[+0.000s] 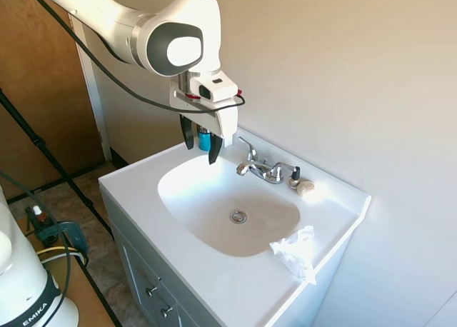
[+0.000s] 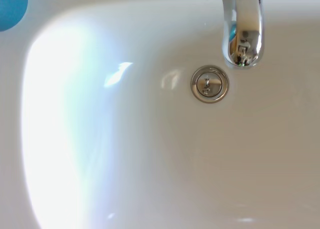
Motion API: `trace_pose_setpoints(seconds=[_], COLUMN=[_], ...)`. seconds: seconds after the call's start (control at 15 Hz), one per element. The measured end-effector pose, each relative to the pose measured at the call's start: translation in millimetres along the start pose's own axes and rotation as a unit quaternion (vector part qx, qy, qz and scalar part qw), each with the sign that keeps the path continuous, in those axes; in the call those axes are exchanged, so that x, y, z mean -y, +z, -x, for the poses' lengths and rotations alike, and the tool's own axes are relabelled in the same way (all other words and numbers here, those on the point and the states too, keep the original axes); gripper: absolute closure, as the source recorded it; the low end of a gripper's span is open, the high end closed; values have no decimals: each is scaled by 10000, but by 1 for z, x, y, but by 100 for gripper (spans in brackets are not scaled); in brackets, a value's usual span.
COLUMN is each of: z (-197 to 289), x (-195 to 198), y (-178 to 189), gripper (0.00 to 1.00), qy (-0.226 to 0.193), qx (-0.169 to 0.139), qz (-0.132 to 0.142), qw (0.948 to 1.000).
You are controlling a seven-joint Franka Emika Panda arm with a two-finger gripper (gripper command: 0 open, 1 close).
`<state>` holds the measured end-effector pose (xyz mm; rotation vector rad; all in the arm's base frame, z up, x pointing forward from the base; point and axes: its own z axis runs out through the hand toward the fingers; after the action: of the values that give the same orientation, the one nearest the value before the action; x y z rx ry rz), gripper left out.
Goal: Throw the tissue in the trash bin
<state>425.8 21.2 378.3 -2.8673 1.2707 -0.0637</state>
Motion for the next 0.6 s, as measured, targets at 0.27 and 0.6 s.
trace_pose_setpoints(seconds=[0.27, 0.6], z=[-23, -105], x=[-14, -47], y=[-7, -26], gripper=[0, 0], qy=[15, 652], qx=[-61, -79], qz=[-12, -73], qw=[10000, 9978])
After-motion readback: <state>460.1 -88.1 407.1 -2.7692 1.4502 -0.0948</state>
